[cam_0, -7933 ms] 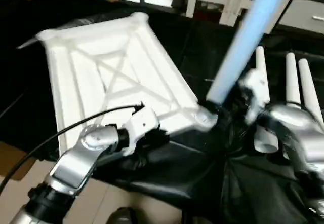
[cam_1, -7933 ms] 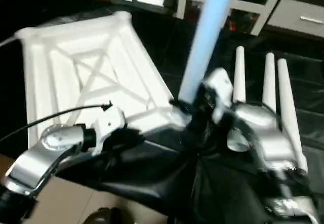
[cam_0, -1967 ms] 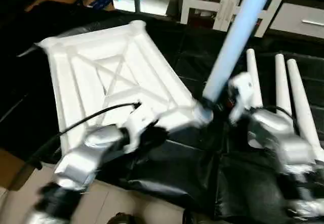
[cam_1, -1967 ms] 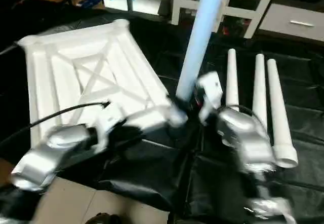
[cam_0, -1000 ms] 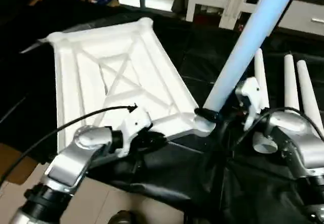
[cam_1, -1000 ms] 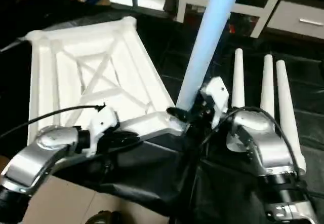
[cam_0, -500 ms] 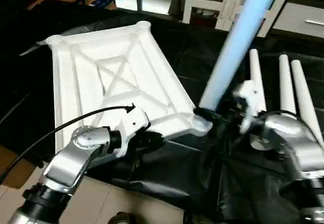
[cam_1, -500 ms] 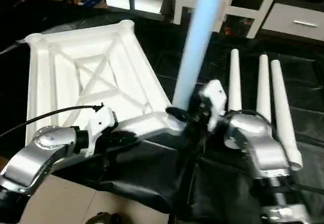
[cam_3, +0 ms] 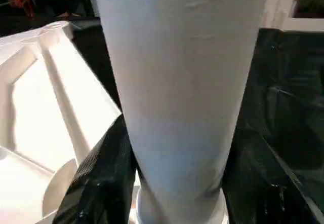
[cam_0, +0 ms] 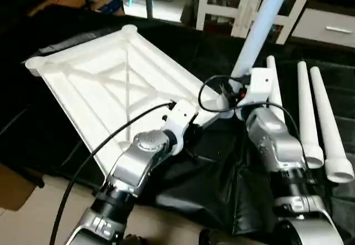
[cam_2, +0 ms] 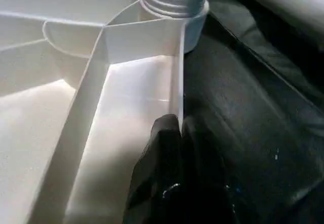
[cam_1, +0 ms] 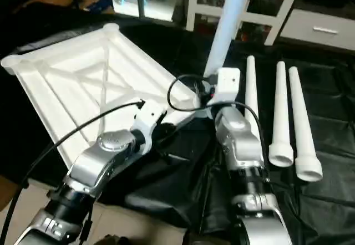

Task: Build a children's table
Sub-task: Rotate leg to tighten

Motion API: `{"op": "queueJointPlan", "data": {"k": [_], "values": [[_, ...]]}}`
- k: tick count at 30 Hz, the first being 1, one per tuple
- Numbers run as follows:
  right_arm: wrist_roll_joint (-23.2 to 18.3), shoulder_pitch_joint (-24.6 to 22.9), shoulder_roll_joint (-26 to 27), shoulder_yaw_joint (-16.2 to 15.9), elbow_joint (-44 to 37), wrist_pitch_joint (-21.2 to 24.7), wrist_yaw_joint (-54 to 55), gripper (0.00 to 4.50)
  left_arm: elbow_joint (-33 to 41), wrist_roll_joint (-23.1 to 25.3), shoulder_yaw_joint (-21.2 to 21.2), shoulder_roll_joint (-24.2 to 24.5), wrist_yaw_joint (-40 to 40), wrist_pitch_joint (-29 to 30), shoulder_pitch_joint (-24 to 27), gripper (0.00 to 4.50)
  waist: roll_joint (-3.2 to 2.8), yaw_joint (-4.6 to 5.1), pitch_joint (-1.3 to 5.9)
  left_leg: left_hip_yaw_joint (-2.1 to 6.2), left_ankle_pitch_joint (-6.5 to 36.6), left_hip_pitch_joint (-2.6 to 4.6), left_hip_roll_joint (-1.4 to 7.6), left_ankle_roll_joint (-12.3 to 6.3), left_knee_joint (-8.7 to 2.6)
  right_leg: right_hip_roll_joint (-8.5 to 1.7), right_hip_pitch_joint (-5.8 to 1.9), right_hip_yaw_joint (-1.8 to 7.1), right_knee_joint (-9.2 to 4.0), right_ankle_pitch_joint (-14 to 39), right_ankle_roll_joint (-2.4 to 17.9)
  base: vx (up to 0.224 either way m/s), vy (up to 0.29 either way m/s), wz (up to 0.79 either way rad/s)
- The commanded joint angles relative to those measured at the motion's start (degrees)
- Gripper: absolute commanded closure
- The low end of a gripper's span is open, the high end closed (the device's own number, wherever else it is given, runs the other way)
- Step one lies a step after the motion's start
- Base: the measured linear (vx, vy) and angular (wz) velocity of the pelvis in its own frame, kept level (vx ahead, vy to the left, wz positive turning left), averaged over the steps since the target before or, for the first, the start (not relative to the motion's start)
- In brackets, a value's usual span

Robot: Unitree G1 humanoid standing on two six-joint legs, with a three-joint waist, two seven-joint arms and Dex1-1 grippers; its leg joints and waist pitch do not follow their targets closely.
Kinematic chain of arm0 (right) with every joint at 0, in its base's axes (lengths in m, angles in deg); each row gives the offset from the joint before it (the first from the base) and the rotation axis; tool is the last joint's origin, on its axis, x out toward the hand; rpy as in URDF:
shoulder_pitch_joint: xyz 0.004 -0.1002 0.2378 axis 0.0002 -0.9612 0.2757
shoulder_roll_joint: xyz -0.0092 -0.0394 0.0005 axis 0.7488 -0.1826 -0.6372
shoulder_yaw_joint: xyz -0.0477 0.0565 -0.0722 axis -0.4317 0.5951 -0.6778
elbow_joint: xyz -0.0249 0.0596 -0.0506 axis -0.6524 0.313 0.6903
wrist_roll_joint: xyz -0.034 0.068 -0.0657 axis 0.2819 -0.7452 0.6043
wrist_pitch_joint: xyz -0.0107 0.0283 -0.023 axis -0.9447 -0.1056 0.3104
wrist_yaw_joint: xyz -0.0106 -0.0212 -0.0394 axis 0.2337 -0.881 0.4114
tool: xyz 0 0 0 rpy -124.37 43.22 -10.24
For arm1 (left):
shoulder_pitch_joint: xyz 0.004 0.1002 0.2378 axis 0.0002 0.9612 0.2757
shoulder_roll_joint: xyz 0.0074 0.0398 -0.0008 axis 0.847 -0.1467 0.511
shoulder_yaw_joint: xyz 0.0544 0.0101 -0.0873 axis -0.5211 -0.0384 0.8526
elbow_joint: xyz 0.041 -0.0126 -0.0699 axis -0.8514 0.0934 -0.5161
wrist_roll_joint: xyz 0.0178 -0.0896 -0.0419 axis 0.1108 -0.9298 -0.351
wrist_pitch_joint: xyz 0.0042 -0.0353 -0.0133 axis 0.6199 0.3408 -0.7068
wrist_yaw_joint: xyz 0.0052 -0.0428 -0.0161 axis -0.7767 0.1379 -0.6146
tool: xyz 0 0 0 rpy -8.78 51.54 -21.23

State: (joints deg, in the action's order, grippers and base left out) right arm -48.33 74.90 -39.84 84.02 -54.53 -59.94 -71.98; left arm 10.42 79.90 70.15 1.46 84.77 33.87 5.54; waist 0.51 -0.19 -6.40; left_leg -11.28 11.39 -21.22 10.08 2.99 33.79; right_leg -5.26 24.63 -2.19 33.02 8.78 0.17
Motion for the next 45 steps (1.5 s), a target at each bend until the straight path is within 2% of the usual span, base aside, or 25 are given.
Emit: {"op": "queueJointPlan", "data": {"k": [1, 2, 4, 5, 6, 7, 8, 9, 11, 12, 13, 14, 16, 18, 20, 21, 24, 27, 30, 35, 36, 39, 40, 41, 45], "values": [[-2.04, -2.59, -2.61, -3.49, -1.38, -0.03, -11.05, 2.04, 3.52, -1.96, -1.77, 4.14, 8.24, -2.78, 2.62, 4.50, 0.16, -0.31, 3.12, 1.57, 17.13, 0.13, 2.20, -1.05, -5.17, -2.14, -2.54, 1.56, -4.18, 20.24, 7.30, 0.000, 0.000, 0.00], [-2.56, -3.24, -4.85, -3.80, -3.10, -0.40, -14.85, 1.90, 5.22, -2.44, -2.21, 6.71, 11.47, -3.65, 3.75, 4.50, 0.15, -0.42, 3.19, 1.54, 15.63, -0.10, 2.30, -2.05, -5.07, -2.28, -2.75, 1.67, -3.97, 18.08, 8.02, 0.000, 0.000, 0.00], [-4.22, -4.51, -8.68, -3.84, -5.83, -0.02, -20.57, 1.81, 7.96, -3.62, -2.77, 10.99, 16.96, -5.79, 5.80, 4.50, 0.03, -0.46, 3.32, 1.33, 13.56, 0.03, 2.35, -3.61, -4.83, -2.28, -2.69, 1.77, -3.65, 15.69, 9.89, 0.000, 0.000, 0.00], [-5.33, -5.41, -11.35, -3.95, -7.58, 0.36, -24.54, 1.81, 9.67, -4.64, -2.89, 13.66, 20.29, -6.56, 7.09, 4.50, -0.14, -0.87, 3.62, 1.04, 10.97, 0.53, 2.42, -4.75, -4.48, -2.16, -2.62, 1.78, -3.26, 11.88, 11.33, 0.000, 0.000, 0.00], [-5.84, -6.30, -14.05, -4.29, -9.21, 0.43, -28.00, 1.69, 11.07, -5.45, -2.92, 16.05, 22.96, -6.73, 8.18, 4.50, -0.36, -0.87, 3.41, 0.73, 8.37, 0.62, 2.61, -6.22, -4.33, -1.95, -2.34, 1.89, -2.83, 7.63, 13.31, 0.061, -0.020, 0.06], [-5.82, -6.60, -14.99, -4.45, -9.68, 0.38, -29.17, 1.57, 11.38, -5.54, -2.95, 16.82, 23.67, -6.81, 8.46, 4.50, -0.45, -0.93, 3.55, 0.84, 6.52, 0.44, 2.60, -6.65, -4.25, -1.92, -2.68, 1.77, -2.38, 5.45, 14.24, 0.066, -0.004, 0.02], [-5.83, -7.47, -17.61, -4.82, -10.92, 0.24, -32.40, 1.45, 12.05, -5.63, -2.99, 18.83, 25.33, -6.96, 9.13, 4.50, -0.60, -1.26, 3.82, 0.72, 2.81, 0.66, 2.64, -7.77, -3.92, -1.72, -2.77, 1.70, -1.75, 0.40, 16.01, 0.093, 0.004, 0.02], [-5.97, -8.78, -21.65, -5.19, -12.38, -0.05, -37.50, 1.38, 12.46, -5.32, -2.98, 21.60, 26.99, -7.08, 9.79, 4.50, -0.75, -1.64, 4.04, 0.70, -0.57, 0.79, 2.53, -9.39, -3.48, -1.64, -2.98, 1.69, -1.05, -4.31, 17.25, 0.057, 0.011, 0.00], [-6.50, -9.96, -24.93, -5.05, -13.98, 0.03, -41.24, 1.31, 12.35, -4.59, -3.09, 23.95, 28.22, -7.88, 10.07, 4.50, -0.78, -1.96, 3.98, 0.55, -4.78, 0.77, 2.47, -11.85, -3.01, -1.55, -2.81, 1.71, -0.61, -9.34, 18.64, 0.026, 0.009, 0.01], [-6.38, -10.23, -25.71, -4.91, -14.35, -0.20, -41.69, 1.11, 12.27, -4.21, -3.20, 24.58, 28.40, -8.12, 10.03, 4.50, -0.75, -1.99, 3.90, 0.50, -5.27, 0.70, 2.55, -12.79, -2.91, -1.67, -2.75, 1.72, -0.53, -9.33, 19.24, 0.000, 0.000, 0.00], [-6.14, -10.39, -26.32, -4.72, -14.52, -0.55, -42.04, 1.01, 12.24, -3.94, -3.27, 25.19, 28.68, -8.40, 10.00, 4.50, -0.87, -2.05, 3.89, 0.50, -4.96, 0.70, 2.54, -12.89, -2.90, -1.79, -2.78, 1.69, -0.59, -8.53, 19.45, 0.000, 0.000, 0.00], [-5.84, -10.36, -26.48, -4.66, -14.40, -1.10, -42.07, 0.94, 12.07, -3.69, -3.31, 25.36, 28.65, -8.83, 9.86, 4.50, -0.71, -2.03, 3.74, 0.46, -3.50, 0.65, 2.62, -12.61, -3.04, -1.96, -2.85, 1.73, -0.84, -6.16, 19.49, 0.000, 0.000, 0.00], [-5.21, -10.31, -26.59, -4.98, -14.06, -2.00, -41.73, 0.79, 11.43, -3.35, -3.52, 25.63, 28.90, -9.88, 9.37, 4.50, -0.92, -2.13, 3.52, 0.52, 0.00, 0.76, 2.82, -11.02, -3.37, -2.15, -2.85, 1.71, -1.35, -1.15, 19.04, 0.000, 0.000, 0.00], [-4.62, -10.45, -26.23, -5.67, -13.94, -2.64, -41.27, 0.79, 11.04, -2.98, -3.81, 25.46, 28.79, -10.66, 8.98, 4.50, -0.84, -2.08, 3.21, 0.47, 4.80, 0.95, 2.92, -8.27, -3.80, -2.17, -2.74, 1.81, -1.97, 4.51, 18.06, 0.000, 0.000, 0.00], [-4.10, -10.62, -25.82, -6.52, -13.80, -2.95, -40.73, 0.79, 11.04, -2.80, -4.30, 25.37, 28.75, -10.96, 8.73, 4.50, -0.88, -2.03, 3.12, 0.53, 7.42, 1.03, 2.93, -6.34, -4.04, -2.22, -2.77, 1.89, -2.21, 7.21, 17.18, 0.000, 0.000, 0.00], [-4.65, -10.79, -25.11, -6.85, -13.86, -1.89, -40.46, 1.04, 11.16, -2.82, -4.77, 25.38, 28.71, -11.12, 8.58, 4.50, -0.89, -2.00, 3.11, 0.52, 8.15, 1.13, 2.91, -5.58, -4.11, -2.19, -2.71, 1.95, -2.31, 7.62, 16.72, 0.000, 0.000, 0.00], [-5.40, -10.79, -23.70, -6.92, -13.73, -0.73, -39.74, 1.14, 11.10, -2.82, -5.00, 25.13, 28.46, -11.34, 8.44, 4.50, -0.80, -1.84, 3.25, 0.64, 7.66, 0.94, 2.80, -5.07, -4.14, -2.18, -2.92, 1.99, -2.09, 6.58, 16.31, 0.000, 0.000, 0.00], [-5.09, -10.69, -21.80, -7.10, -13.35, -0.26, -37.54, 1.46, 11.15, -2.82, -5.09, 24.68, 28.13, -11.46, 8.43, 4.50, -0.68, -1.75, 3.30, 0.61, 6.65, 0.84, 2.71, -5.38, -4.05, -2.17, -2.92, 2.00, -2.02, 5.35, 16.39, 0.000, 0.000, 0.00], [-5.17, -10.24, -19.47, -6.19, -12.48, 1.70, -33.61, 1.75, 11.44, -2.99, -5.24, 24.32, 28.15, -11.42, 8.59, 4.50, -0.62, -1.51, 3.03, 0.74, 8.36, 0.53, 2.61, -4.76, -4.27, -2.33, -2.96, 2.06, -2.36, 9.01, 15.53, 0.000, 0.000, 0.00], [-5.70, -9.33, -14.95, -3.27, -10.64, 6.56, -24.58, 2.06, 11.61, -3.10, -5.62, 22.77, 27.08, -10.50, 8.13, 4.50, -0.61, -1.23, 2.99, 0.87, 10.78, 0.64, 2.57, -2.40, -4.58, -2.29, -2.72, 2.11, -2.83, 14.37, 13.57, 0.000, 0.000, 0.00], [-5.41, -8.77, -11.71, -1.28, -8.66, 8.63, -17.84, 2.16, 11.15, -2.38, -6.35, 20.72, 25.09, -9.27, 7.21, 4.50, -0.59, -1.20, 3.09, 0.84, 10.75, 0.73, 2.55, -1.95, -4.57, -2.30, -2.67, 2.17, -2.85, 14.36, 13.39, 0.000, 0.000, 0.00], [-4.97, -7.84, -7.33, 1.33, -4.96, 10.13, -8.96, 2.25, 9.42, -0.49, -7.30, 16.68, 20.69, -7.50, 5.32, 4.50, -0.59, -0.87, 2.93, 0.84, 11.88, 0.61, 2.48, -0.45, -4.79, -2.26, -2.48, 2.23, -3.12, 15.75, 12.84, 0.000, 0.000, 0.00], [-5.48, -7.15, -4.75, 2.99, -2.44, 9.38, -4.40, 2.32, 7.55, 0.85, -7.43, 13.47, 16.82, -6.25, 4.01, 4.50, -0.81, -0.89, 2.99, 0.84, 12.30, 0.75, 2.43, -0.03, -4.71, -2.21, -2.26, 2.22, -3.20, 16.30, 12.51, 0.000, 0.000, 0.00], [-5.83, -6.67, -2.93, 4.18, -0.67, 8.81, -1.16, 2.37, 6.24, 1.80, -7.50, 11.21, 14.09, -5.36, 3.09, 4.50, -0.68, -0.69, 2.88, 0.76, 13.92, 0.96, 2.40, 0.68, -4.76, -2.21, -2.01, 2.25, -3.55, 18.16, 12.12, 0.000, 0.000, 0.00], [-6.26, -4.95, 1.73, 6.45, 4.24, 5.41, 7.20, 2.40, 2.06, 3.54, -7.31, 4.29, 6.71, -2.80, 0.56, 4.50, -0.51, -0.75, 3.22, 0.87, 14.59, 0.82, 2.13, 1.37, -4.79, -2.04, -2.16, 2.06, -3.68, 17.32, 10.18, 0.000, 0.000, 0.00]]}}
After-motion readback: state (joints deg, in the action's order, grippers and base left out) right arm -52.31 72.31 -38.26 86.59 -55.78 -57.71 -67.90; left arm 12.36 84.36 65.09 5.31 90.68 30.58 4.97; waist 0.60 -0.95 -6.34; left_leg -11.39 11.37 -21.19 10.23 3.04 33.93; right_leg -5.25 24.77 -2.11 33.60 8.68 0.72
